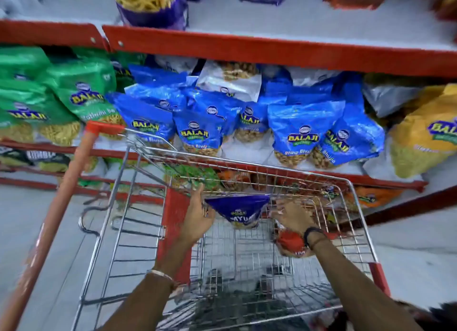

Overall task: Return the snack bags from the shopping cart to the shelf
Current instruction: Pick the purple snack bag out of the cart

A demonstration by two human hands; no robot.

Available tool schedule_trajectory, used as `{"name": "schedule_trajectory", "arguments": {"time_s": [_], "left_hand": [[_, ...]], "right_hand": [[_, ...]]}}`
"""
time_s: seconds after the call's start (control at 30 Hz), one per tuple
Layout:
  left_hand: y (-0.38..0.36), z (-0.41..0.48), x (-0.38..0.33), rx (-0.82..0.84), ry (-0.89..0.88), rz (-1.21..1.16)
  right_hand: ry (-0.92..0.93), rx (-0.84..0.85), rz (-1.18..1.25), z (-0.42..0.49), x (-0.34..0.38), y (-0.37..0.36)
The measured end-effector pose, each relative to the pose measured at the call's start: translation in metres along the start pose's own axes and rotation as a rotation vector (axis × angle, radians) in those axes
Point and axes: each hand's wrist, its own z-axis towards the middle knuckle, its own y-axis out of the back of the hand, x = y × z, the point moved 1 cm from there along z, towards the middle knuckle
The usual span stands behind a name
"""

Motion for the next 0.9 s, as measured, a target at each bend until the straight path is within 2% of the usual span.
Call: {"name": "schedule_trajectory", "arguments": {"time_s": [0.07,0.13,0.23,0.3,0.4,0.47,0.6,0.67,0.73,0.8,0.83,0.9], "left_hand": [[-0.011,0.004,0.017,0.016,0.153,-0.033],[-0.025,0.004,0.04,0.033,0.289,-0.07],[-0.039,0.012,0.077,-0.041,0.437,-0.236],[-0.048,0.018,0.09,-0.018,0.534,-0.306],[-0.061,0.031,0.098,0.065,0.559,-0.363],[-0.069,0.043,0.101,0.059,0.533,-0.367],[-0.079,0.058,0.085,0.074,0.685,-0.327],[-0.083,0.061,0.084,0.029,0.683,-0.296],[-0.082,0.062,0.085,-0.037,0.655,-0.398],[-0.086,0.064,0.096,-0.133,0.71,-0.694],[-0.087,0.063,0.099,-0.158,0.683,-0.756],[-0.084,0.058,0.103,-0.139,0.668,-0.662]], "right_hand": [[-0.039,0.174,-0.049,0.016,0.003,-0.003],[-0.062,0.272,-0.074,0.031,0.005,-0.005],[-0.068,0.322,-0.098,0.055,-0.005,-0.018],[-0.033,0.345,-0.08,0.065,-0.008,-0.024],[-0.011,0.328,-0.092,0.077,-0.013,-0.032],[-0.007,0.309,-0.078,0.086,-0.021,-0.038],[0.051,0.247,-0.052,0.096,-0.03,-0.045],[0.082,0.191,-0.068,0.099,-0.031,-0.047],[0.087,0.146,-0.097,0.1,-0.031,-0.048],[0.12,0.123,-0.111,0.099,-0.03,-0.048],[0.139,0.118,-0.123,0.098,-0.03,-0.048],[0.164,0.103,-0.136,0.093,-0.03,-0.046]]}}
